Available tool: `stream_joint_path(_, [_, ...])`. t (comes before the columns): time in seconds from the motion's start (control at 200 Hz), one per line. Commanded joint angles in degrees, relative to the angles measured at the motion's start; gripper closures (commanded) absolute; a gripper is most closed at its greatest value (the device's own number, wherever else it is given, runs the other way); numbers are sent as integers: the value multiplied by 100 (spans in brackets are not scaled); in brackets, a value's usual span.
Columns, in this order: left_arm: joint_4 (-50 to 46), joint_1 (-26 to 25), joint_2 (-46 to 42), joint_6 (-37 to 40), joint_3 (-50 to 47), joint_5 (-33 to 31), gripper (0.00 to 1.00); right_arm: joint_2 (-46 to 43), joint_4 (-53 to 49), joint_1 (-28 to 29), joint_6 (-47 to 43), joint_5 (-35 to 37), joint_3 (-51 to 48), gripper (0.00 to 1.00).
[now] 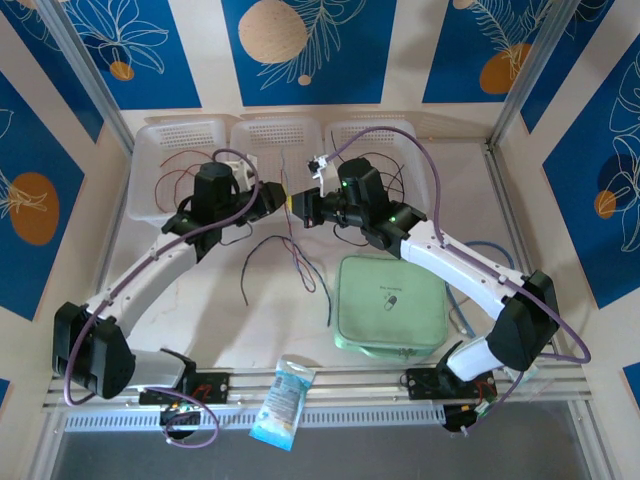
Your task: Untangle the cables
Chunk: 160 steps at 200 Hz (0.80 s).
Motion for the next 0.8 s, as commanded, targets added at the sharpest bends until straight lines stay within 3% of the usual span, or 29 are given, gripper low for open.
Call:
stream_joint_path(0.0, [422,-43,-62,-243,-154,-84,84,-189,-52,-23,-114,-58,27,100])
stream_joint_path(0.215, [510,-30,-362,-281,-323,-556,100,-331,-37,-78,-99,71,-101,100])
stream_joint_path(0.41, [137,-3,-826,48,-309,-1204,100,-606,38,-141,14,489,-340,100])
stream_joint_path(0.575, [-183,-3,-1265,524,-195,-1748,100,-934,53,-136,83,1277,-441,100])
stream_joint_path(0.795, [-690,-3,-1398,1456,540,-1914,100,-1279,302,-80,34,1920,-270,100])
